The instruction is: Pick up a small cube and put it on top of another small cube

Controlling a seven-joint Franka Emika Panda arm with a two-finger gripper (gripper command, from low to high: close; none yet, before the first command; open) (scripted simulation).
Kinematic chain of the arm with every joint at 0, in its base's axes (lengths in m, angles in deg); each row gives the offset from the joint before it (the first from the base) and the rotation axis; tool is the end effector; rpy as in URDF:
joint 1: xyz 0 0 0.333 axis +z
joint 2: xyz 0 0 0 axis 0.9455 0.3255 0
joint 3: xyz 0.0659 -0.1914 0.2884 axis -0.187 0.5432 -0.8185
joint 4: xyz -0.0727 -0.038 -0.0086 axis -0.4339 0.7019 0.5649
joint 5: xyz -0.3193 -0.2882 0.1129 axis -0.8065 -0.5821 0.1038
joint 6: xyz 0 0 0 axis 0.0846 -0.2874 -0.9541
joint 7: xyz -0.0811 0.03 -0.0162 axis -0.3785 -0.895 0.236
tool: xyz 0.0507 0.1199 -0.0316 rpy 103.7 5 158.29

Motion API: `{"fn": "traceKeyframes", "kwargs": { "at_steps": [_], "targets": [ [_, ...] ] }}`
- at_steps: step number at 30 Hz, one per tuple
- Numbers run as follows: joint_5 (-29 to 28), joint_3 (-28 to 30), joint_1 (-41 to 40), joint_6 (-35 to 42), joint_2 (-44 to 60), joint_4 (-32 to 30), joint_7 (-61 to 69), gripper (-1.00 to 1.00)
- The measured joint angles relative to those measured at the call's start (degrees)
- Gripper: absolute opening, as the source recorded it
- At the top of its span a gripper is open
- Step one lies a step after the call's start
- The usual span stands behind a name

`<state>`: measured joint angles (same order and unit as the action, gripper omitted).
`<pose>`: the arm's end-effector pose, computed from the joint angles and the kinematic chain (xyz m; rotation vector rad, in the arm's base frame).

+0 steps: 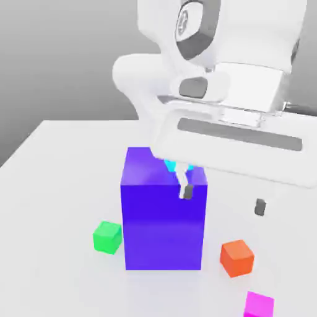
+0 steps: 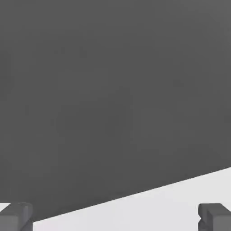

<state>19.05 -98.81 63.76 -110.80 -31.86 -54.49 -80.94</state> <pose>0.5741 0.1181 0.3256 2.6841 -1.5483 0.4229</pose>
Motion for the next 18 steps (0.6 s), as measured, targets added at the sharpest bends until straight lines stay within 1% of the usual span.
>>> {"fn": "traceKeyframes", "kwargs": {
  "at_steps": [5,11,14,15,18],
  "targets": [
    [-0.49,-0.22,2.09,-3.11,9.3,0.11,-6.09,0.0],
    [2.28,-1.43,4.23,-7.91,19.3,0.14,-10.75,0.0],
    [-0.37,1.37,6.73,-12.29,25.51,1.5,-13.39,0.0],
    [-1.22,2.71,7.88,-13.77,27.49,1.99,-14.06,-1.0],
    [-1.21,2.7,7.88,-13.83,27.49,1.99,-14.05,-1.0]
  ]
}}
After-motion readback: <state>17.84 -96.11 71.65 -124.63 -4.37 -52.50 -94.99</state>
